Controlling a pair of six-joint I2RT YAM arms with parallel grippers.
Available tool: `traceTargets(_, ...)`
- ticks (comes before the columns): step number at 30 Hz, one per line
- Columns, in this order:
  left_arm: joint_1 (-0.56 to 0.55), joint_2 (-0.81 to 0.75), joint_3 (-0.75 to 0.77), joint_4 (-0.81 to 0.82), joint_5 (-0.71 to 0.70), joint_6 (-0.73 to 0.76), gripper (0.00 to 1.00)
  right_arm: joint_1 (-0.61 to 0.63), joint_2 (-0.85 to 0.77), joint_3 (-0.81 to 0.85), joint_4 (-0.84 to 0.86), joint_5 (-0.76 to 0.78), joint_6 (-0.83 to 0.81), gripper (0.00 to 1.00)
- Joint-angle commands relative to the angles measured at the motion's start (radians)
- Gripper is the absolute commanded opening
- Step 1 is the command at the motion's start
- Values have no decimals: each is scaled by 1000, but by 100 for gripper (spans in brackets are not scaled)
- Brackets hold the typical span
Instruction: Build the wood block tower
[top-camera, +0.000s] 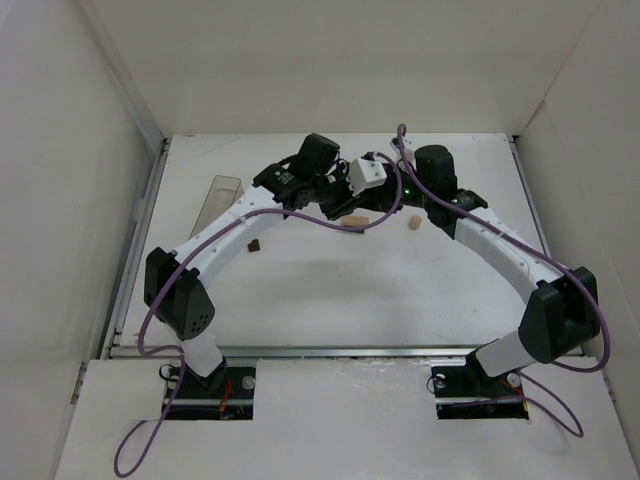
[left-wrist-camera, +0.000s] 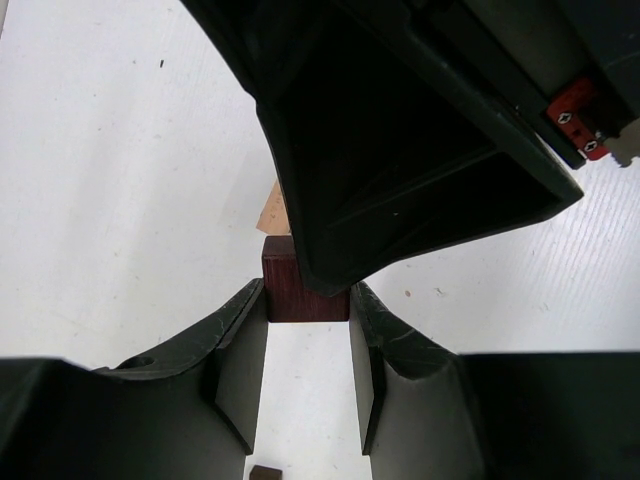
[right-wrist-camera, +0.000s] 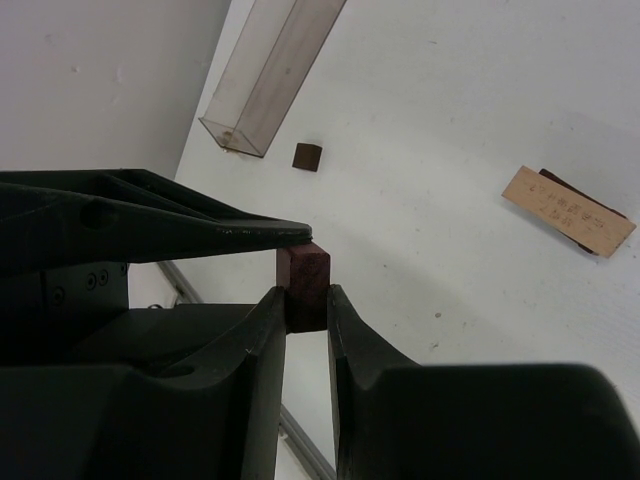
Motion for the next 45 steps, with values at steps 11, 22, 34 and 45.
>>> traceTargets(11, -9, -4, 9, 67, -62, -55, 100, 33, 23, 134, -170, 229, -20, 0)
traceTargets(22, 78, -100, -213, 145, -503, -229, 100, 76, 278, 376, -564, 767, 11, 0)
traceTargets(34, 322, -266, -341, 232, -703, -392, 98, 119, 416, 457, -535, 843, -55, 0)
traceTargets(45, 334, -275, -430, 241, -661, -421, 84, 178, 533, 575, -630, 891, -46, 0)
